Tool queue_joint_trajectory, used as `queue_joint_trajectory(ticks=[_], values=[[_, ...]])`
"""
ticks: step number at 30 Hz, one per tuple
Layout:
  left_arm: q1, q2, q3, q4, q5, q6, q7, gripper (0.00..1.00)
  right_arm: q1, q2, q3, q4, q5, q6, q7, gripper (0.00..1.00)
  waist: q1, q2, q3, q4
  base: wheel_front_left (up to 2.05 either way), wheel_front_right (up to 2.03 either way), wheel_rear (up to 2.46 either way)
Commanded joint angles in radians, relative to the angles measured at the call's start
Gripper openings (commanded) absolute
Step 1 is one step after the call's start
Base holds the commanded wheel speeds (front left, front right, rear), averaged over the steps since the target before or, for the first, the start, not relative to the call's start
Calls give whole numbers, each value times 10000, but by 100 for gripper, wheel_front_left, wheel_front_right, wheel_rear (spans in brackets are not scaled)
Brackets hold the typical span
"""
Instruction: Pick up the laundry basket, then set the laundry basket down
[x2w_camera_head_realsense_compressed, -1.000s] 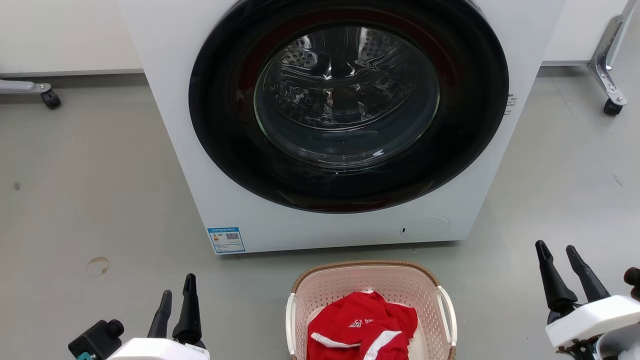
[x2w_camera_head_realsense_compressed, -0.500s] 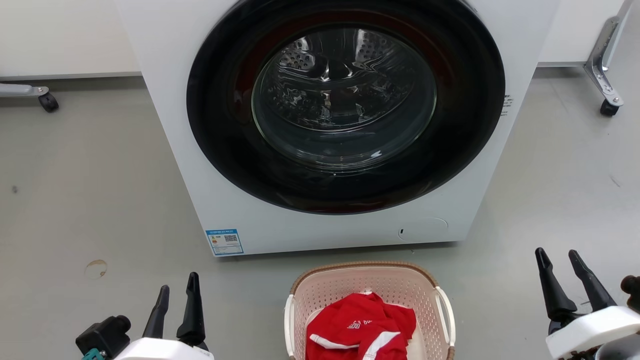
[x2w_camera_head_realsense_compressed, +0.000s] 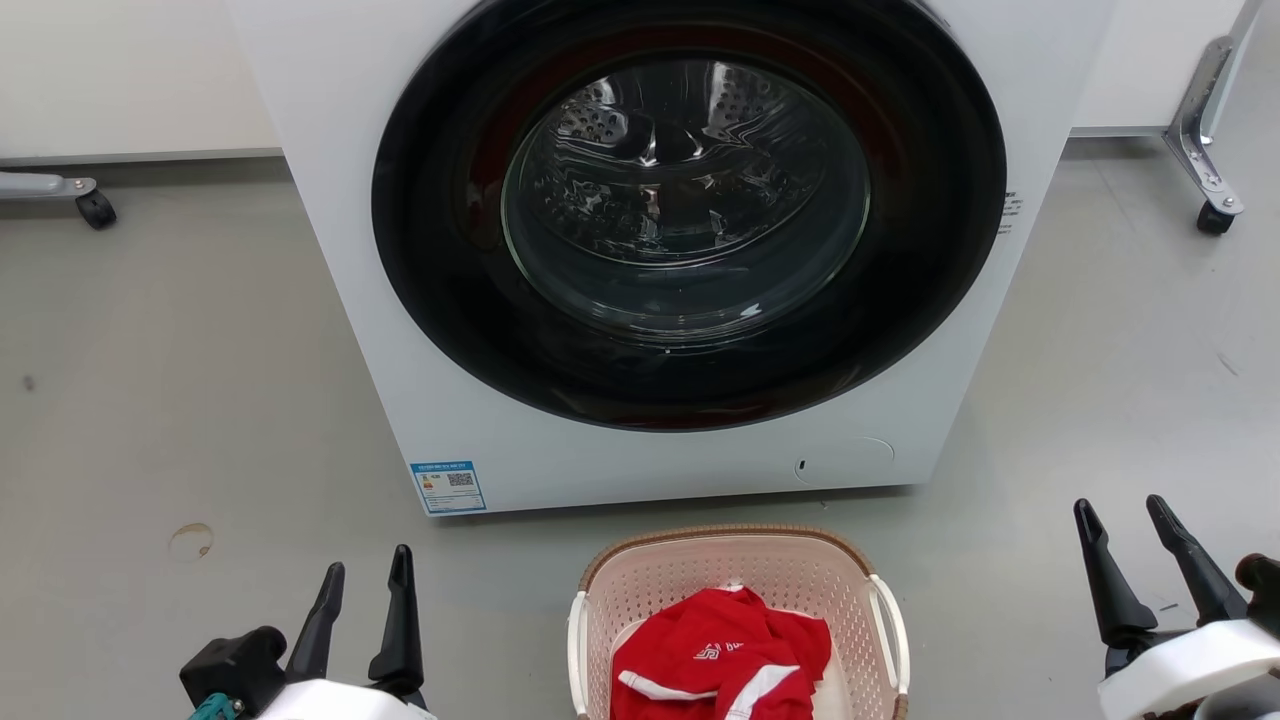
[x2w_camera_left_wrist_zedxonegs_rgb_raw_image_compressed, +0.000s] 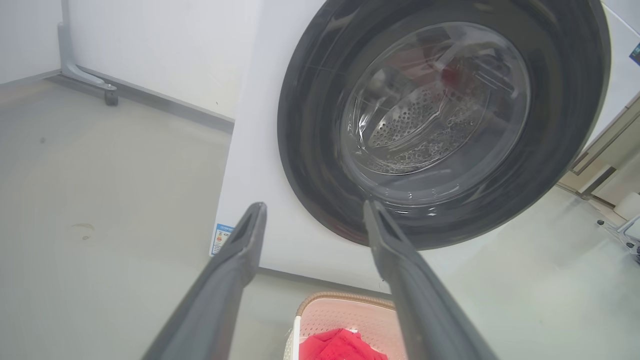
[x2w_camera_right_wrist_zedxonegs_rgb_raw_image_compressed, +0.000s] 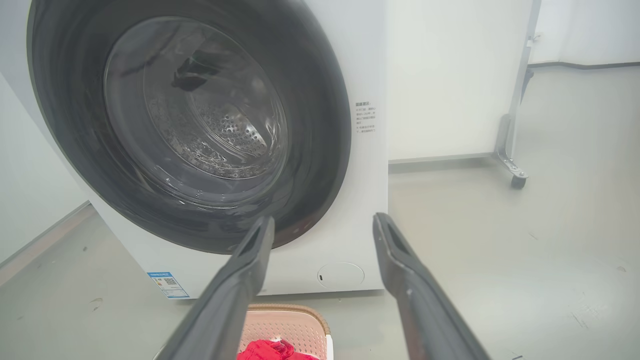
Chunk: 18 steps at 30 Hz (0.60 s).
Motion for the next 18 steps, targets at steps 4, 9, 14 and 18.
queue_joint_trajectory(ticks=[4, 9, 14, 18], values=[[-440, 121, 144, -210, 636, -57, -228, 100, -159, -380, 257, -274, -574, 42, -305, 100, 0, 0, 3, -7, 0, 0, 0], [-442, 127, 81, -191, 1163, -62, -375, 100, -136, -420, 284, -274, -883, 44, -452, 100, 0, 0, -4, -20, 0, 0, 0], [-437, 134, 47, -152, 1736, -56, -522, 100, -139, -519, 303, -278, -1320, 46, -599, 100, 0, 0, -13, -37, 0, 0, 0], [-433, 139, 40, -128, 2184, -53, -639, 100, -97, -540, 299, -327, -1723, 48, -716, 100, 0, 0, -28, -45, 0, 0, 0]])
